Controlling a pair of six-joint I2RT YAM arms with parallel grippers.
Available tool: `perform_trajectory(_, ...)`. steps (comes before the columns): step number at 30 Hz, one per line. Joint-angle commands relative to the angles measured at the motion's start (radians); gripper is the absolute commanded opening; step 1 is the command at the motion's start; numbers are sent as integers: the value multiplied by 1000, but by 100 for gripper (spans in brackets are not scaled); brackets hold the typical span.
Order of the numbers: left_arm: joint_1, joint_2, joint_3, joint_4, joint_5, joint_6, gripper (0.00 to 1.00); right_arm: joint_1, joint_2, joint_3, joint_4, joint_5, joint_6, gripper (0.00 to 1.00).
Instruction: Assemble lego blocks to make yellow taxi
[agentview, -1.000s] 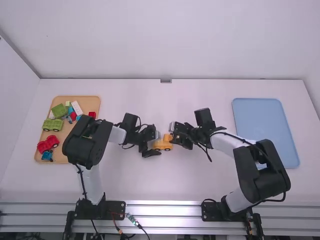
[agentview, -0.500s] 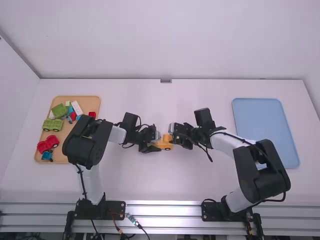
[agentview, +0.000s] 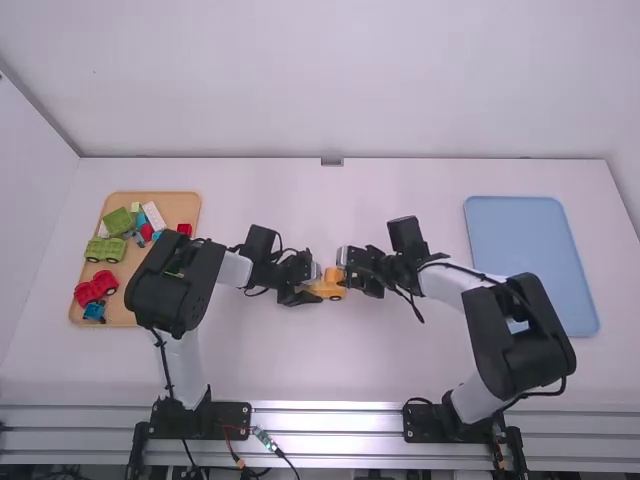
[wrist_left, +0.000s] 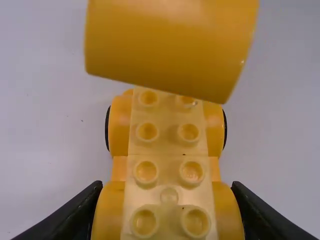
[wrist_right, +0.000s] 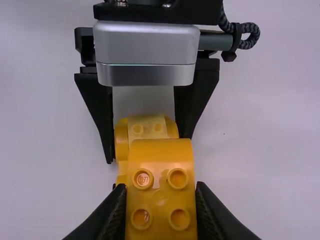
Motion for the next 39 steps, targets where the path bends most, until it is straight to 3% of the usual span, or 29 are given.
perform_trajectory(1,3,20,-2,-5,27,8,12,5,41,41,2,-21,-2,0)
perform_trajectory(4,3,20,0,-5,25,7,6,5,73,66,-9,-22,2,0)
perform_trajectory(17,3,20,0,-3,23,5,3,5,157,163,-126,-104,-62,0)
perform_trajectory(24,3,20,0,2,22,5,2,7,179,163,-115,-112,-61,0)
perform_trajectory(34,3,20,0,6,22,5,2,78,179,163,-104,-30,-53,0)
perform_trajectory(39,3,20,0,-2,23,16,2,64,179,163,-101,-21,-54,0)
